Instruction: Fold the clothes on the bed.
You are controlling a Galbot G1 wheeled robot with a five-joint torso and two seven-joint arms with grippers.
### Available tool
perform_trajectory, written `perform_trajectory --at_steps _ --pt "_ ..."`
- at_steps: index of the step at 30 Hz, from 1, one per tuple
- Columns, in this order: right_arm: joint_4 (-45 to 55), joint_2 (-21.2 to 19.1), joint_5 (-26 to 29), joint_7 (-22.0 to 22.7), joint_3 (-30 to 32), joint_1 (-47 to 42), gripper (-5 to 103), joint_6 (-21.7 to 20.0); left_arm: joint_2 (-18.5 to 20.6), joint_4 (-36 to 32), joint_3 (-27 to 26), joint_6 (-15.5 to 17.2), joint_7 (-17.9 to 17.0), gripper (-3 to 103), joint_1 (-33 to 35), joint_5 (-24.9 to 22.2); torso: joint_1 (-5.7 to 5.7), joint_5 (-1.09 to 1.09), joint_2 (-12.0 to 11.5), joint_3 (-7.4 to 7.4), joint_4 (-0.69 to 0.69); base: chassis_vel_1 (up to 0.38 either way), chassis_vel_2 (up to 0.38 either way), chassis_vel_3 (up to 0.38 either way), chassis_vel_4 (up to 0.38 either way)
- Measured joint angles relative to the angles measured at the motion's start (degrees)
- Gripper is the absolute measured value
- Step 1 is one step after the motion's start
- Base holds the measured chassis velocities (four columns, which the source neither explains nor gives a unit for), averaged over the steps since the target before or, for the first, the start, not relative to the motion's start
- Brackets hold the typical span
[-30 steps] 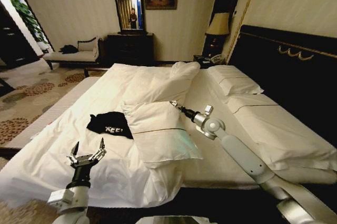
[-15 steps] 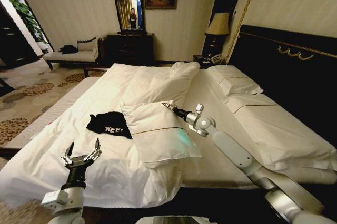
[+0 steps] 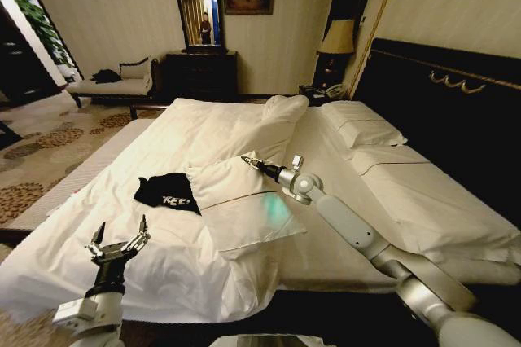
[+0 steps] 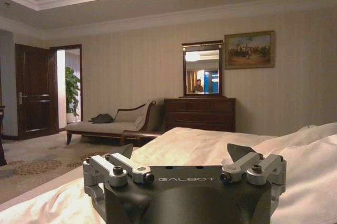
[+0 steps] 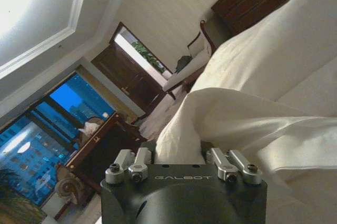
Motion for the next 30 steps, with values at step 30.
perform_trajectory --at_steps 30 --pt "36.32 -7.44 -4.52 4.41 43.91 -44.20 1 8.74 5.84 7.38 4.80 1.93 -0.06 100 -11.31 -6.63 0.00 0.01 0.00 -0.01 -0.01 0.000 0.000 0.000 0.000"
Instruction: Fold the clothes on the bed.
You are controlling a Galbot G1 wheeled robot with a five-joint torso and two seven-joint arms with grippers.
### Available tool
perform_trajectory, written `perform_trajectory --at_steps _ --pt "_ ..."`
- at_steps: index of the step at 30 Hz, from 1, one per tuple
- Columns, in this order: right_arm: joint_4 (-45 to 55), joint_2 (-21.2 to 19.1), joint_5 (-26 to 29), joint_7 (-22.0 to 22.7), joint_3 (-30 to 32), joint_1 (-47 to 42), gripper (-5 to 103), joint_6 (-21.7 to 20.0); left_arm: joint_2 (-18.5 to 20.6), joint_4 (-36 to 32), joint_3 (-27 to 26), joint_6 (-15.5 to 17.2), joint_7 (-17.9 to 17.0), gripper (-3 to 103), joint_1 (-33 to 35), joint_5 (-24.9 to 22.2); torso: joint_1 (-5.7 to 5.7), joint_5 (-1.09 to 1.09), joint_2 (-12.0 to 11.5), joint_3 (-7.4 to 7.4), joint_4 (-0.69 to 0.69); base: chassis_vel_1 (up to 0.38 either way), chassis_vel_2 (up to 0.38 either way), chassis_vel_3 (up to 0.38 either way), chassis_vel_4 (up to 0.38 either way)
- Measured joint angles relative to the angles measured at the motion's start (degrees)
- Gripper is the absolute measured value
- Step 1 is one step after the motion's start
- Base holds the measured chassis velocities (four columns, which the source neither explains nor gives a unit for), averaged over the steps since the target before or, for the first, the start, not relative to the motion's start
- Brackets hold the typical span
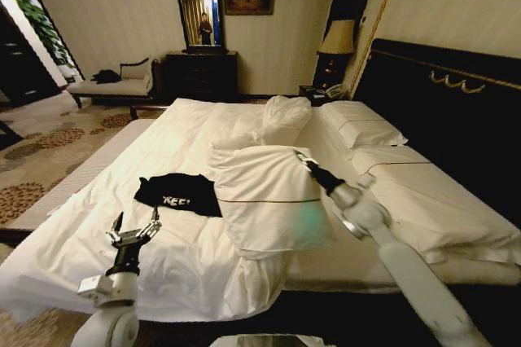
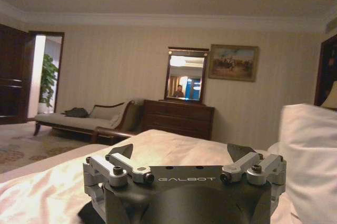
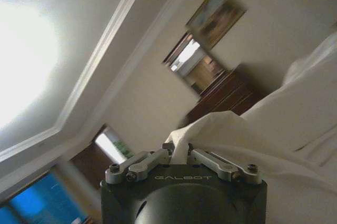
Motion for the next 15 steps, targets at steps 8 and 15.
perform_trajectory --at_steps 8,15 --pt "9.56 10.35 -4.85 3.92 17.32 -15.29 1 2.11 3.04 1.84 0.94 1.04 -0.01 100 -3.93 -3.07 0.00 -0.02 0.01 0.00 0.01 0.000 0.000 0.000 0.000" --pt "15.69 23.81 -12.85 7.71 25.74 -26.33 1 3.65 4.44 3.53 2.72 1.77 -0.06 100 -7.04 -4.70 -0.01 -0.02 0.01 0.00 0.00 0.000 0.000 0.000 0.000"
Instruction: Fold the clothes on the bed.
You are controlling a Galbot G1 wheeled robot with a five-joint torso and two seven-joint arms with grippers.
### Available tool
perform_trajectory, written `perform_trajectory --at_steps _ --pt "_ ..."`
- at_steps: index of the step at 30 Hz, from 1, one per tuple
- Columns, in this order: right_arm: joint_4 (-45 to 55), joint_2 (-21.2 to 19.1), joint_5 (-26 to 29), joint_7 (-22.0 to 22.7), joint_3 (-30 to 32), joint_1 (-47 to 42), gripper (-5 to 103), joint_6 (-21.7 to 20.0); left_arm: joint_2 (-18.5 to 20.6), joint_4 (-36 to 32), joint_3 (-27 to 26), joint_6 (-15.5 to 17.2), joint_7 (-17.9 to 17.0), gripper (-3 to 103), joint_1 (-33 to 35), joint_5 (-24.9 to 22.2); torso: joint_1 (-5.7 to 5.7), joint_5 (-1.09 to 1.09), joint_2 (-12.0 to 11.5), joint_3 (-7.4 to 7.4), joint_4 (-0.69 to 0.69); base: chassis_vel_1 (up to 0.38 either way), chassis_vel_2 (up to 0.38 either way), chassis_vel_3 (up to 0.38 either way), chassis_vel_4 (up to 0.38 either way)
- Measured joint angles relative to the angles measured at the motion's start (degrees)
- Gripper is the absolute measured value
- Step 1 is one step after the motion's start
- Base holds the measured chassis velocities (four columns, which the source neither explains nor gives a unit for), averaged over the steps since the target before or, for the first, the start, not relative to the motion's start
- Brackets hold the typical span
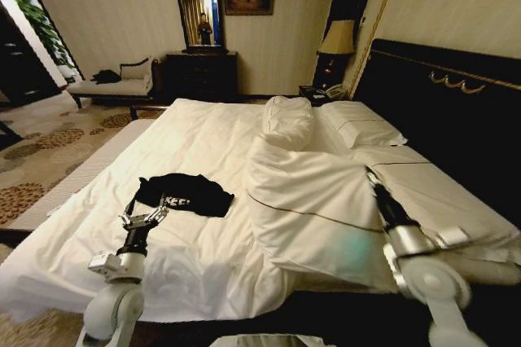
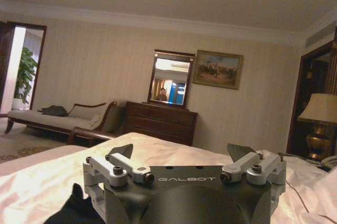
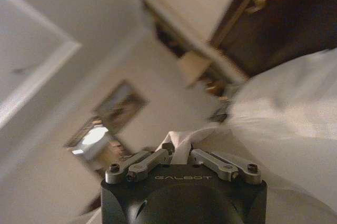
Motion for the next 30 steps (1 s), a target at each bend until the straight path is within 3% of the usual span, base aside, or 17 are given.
perform_trajectory --at_steps 3,8,11,12,16,21,26,27,28,30 --pt "2.30 2.97 -1.79 2.98 1.26 -3.65 1 0.42 0.32 0.54 0.74 0.16 -0.04 100 -0.83 -0.31 0.00 -0.01 0.00 0.00 0.00 0.000 0.000 0.000 0.000" --pt "5.49 6.78 -9.33 7.87 2.16 -9.82 1 1.26 1.06 1.34 1.73 0.27 -0.09 100 -1.83 -1.10 0.00 0.00 0.00 0.00 0.01 0.000 0.000 0.000 0.000" --pt "7.60 11.27 -14.52 12.74 2.19 -14.43 1 2.96 1.66 1.89 1.81 0.14 -0.16 100 -2.11 -1.94 0.00 0.00 0.00 0.00 0.00 0.000 0.000 0.000 0.000" --pt "7.60 11.27 -14.52 12.74 2.19 -14.43 1 2.96 1.66 1.89 1.81 0.14 -0.16 100 -2.11 -1.94 0.00 0.00 0.00 0.00 0.00 0.000 0.000 0.000 0.000" --pt "7.19 14.61 -17.58 19.57 0.62 -17.24 1 6.48 2.04 2.24 0.97 -0.63 -0.48 100 -1.73 -2.79 0.00 0.01 0.00 0.00 0.01 0.000 0.000 0.000 0.000" --pt "6.44 15.04 -18.50 24.72 0.46 -17.94 1 9.20 2.38 2.71 0.59 -0.97 -0.73 100 -1.69 -2.97 0.00 0.02 0.00 0.00 0.02 0.000 0.000 0.000 0.000" --pt "6.27 14.92 -19.96 33.54 1.01 -20.13 1 13.51 2.78 3.39 1.21 -0.97 -0.89 100 -2.30 -2.96 0.01 0.02 0.00 0.01 0.01 0.000 0.000 0.000 0.000" --pt "6.59 14.82 -22.29 38.63 1.65 -21.53 1 15.89 2.83 3.80 1.65 -0.95 -0.89 100 -2.48 -2.72 0.01 0.02 0.00 0.01 0.01 0.000 0.000 0.000 0.000" --pt "7.25 14.78 -23.67 40.72 1.38 -22.31 1 16.53 2.83 3.89 1.66 -0.95 -0.90 100 -2.48 -2.65 0.01 0.02 -0.01 0.01 0.00 0.000 0.000 0.000 0.000" --pt "7.72 14.76 -24.53 41.93 0.85 -22.73 1 16.85 2.75 3.89 1.60 -0.95 -0.90 100 -2.40 -2.57 0.01 0.00 0.00 0.01 -0.01 0.000 0.000 0.000 0.000"
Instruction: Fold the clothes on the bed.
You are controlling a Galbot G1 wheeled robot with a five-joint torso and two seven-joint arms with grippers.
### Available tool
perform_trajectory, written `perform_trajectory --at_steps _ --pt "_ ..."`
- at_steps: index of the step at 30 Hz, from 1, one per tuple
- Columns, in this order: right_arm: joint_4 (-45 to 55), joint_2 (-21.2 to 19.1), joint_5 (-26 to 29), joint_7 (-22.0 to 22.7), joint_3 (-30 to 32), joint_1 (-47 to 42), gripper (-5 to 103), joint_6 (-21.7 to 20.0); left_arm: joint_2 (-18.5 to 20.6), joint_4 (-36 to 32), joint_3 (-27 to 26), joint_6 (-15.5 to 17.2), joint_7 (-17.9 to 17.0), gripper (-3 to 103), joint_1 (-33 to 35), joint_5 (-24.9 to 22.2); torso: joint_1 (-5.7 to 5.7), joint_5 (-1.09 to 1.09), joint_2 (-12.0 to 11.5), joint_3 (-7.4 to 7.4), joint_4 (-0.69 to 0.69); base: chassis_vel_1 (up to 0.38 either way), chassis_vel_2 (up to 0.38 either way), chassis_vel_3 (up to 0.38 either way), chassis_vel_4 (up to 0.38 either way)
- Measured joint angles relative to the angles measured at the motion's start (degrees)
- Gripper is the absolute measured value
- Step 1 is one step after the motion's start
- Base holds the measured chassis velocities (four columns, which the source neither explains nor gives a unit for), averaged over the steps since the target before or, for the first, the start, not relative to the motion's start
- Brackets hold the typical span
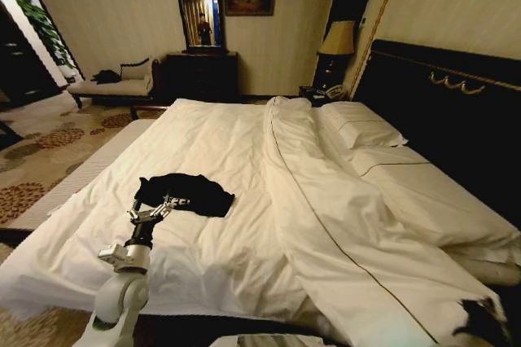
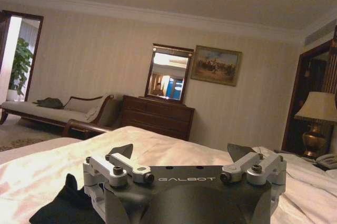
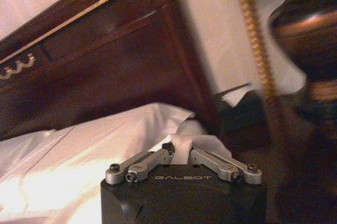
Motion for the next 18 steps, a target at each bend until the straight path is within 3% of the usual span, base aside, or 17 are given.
perform_trajectory --at_steps 4,10,18 --pt "2.27 -0.07 -6.13 6.88 -5.32 -1.52 1 0.34 -0.83 -0.21 -1.06 -0.37 -0.08 100 0.86 0.44 0.00 0.00 0.00 0.00 0.04 0.000 0.000 0.000 0.000" --pt "-1.12 -0.12 -10.77 10.64 -9.21 -0.15 1 0.13 -0.95 -0.19 -0.86 -0.38 -0.10 100 0.84 0.68 0.00 0.00 -0.01 0.00 0.01 0.000 0.000 0.000 0.000" --pt "-11.14 -0.15 -6.18 10.84 -10.74 4.95 1 -1.23 -1.04 -0.55 -1.92 -0.44 -0.16 100 1.62 0.81 -0.01 0.01 -0.01 0.00 0.01 0.000 0.000 0.000 0.000"
